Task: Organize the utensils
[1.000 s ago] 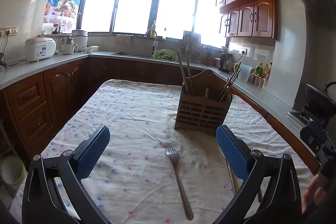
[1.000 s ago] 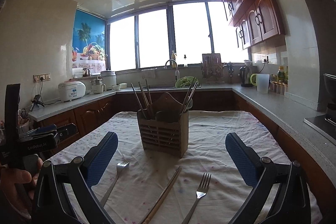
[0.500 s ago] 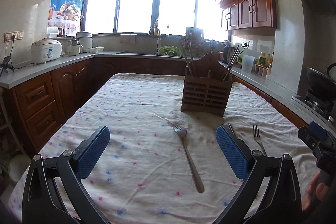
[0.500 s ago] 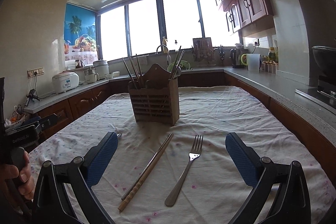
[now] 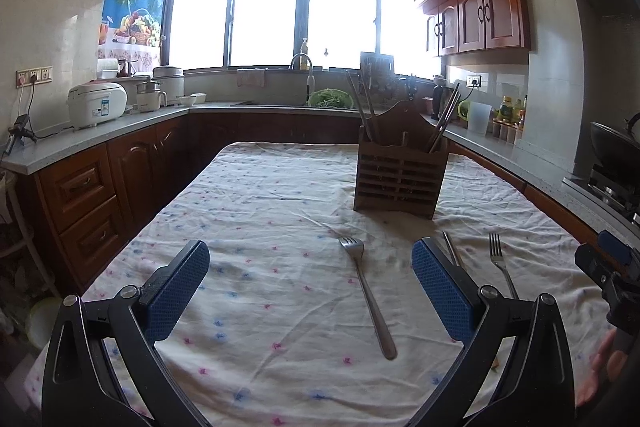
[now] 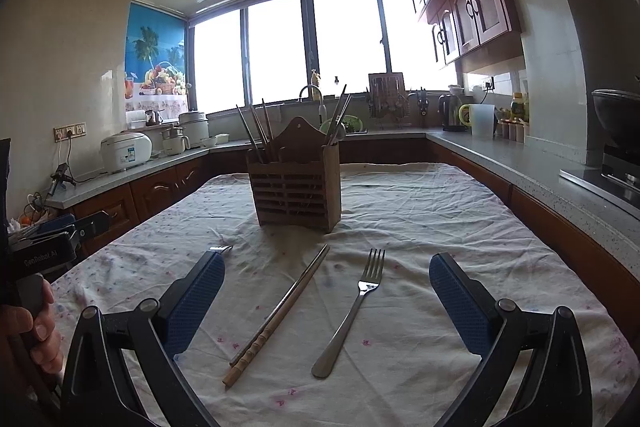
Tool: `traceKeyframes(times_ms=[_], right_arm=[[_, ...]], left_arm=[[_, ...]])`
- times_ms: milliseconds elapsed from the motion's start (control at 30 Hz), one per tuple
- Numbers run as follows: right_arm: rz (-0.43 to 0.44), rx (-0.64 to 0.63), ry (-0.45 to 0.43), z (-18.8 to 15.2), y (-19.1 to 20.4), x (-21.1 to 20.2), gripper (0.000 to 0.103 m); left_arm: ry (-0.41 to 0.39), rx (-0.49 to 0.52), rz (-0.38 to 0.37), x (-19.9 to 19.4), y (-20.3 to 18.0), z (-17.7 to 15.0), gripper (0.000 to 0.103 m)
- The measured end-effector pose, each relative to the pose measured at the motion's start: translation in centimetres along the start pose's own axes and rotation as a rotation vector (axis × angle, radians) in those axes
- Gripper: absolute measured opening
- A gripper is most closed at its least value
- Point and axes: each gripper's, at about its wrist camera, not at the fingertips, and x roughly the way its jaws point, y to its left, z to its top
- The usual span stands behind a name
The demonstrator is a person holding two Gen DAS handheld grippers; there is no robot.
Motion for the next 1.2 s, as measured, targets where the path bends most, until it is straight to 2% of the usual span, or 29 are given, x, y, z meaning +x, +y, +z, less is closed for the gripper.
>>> traceKeyframes(times_ms=[267, 1200], right_arm=[[0.0, -0.01, -0.007, -0.24, 0.03, -0.25, 0.103], [-0.001, -0.009, -0.015, -0.39, -0.2, -0.34, 0.103]], left_arm=[[-0.024, 0.024, 0.013, -0.57, -0.56, 0.02, 0.103], [-0.021, 0.028, 0.021, -0.64, -0.78, 0.05, 0.103]])
